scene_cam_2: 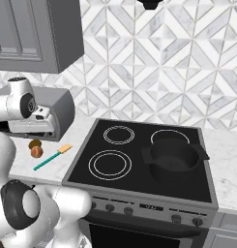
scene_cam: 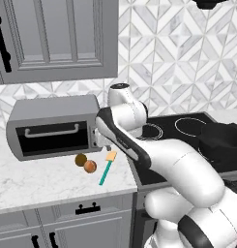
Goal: Put the onion and avocado in the pot. Retrieve the spatula and lightly stir the vegetables in the pot.
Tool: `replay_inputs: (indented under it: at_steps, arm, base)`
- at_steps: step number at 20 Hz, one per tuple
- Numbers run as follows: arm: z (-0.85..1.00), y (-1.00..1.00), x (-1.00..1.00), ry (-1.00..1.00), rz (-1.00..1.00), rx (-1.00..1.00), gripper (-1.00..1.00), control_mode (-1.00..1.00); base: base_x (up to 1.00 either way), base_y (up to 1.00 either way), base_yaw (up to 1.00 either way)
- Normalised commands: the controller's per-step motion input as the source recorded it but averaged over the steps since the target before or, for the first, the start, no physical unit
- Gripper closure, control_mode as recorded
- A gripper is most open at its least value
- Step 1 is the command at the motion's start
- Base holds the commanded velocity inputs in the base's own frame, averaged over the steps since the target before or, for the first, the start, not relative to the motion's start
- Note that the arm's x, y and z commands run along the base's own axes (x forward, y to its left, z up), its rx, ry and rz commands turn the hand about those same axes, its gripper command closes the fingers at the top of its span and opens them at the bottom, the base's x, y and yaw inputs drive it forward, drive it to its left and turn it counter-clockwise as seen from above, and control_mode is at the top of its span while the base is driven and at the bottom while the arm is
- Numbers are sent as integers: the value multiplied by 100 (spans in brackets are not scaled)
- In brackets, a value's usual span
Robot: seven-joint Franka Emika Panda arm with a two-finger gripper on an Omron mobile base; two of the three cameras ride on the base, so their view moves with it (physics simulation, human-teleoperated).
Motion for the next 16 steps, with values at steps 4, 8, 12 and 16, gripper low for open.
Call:
replay_inputs:
  at_steps: [4, 8, 12, 16]
  arm:
    - [-40, 83, 24, 9, 0, 0, -100, -100]
    - [-53, 74, 24, 6, 0, 0, -100, -100]
    - [-54, 34, 30, 0, -2, -6, -100, -100]
    - [-32, 2, 17, -9, -1, -2, -100, -100]
  base:
    - [0, 0, 0]
    - [0, 0, 0]
    - [0, 0, 0]
    - [0, 0, 0]
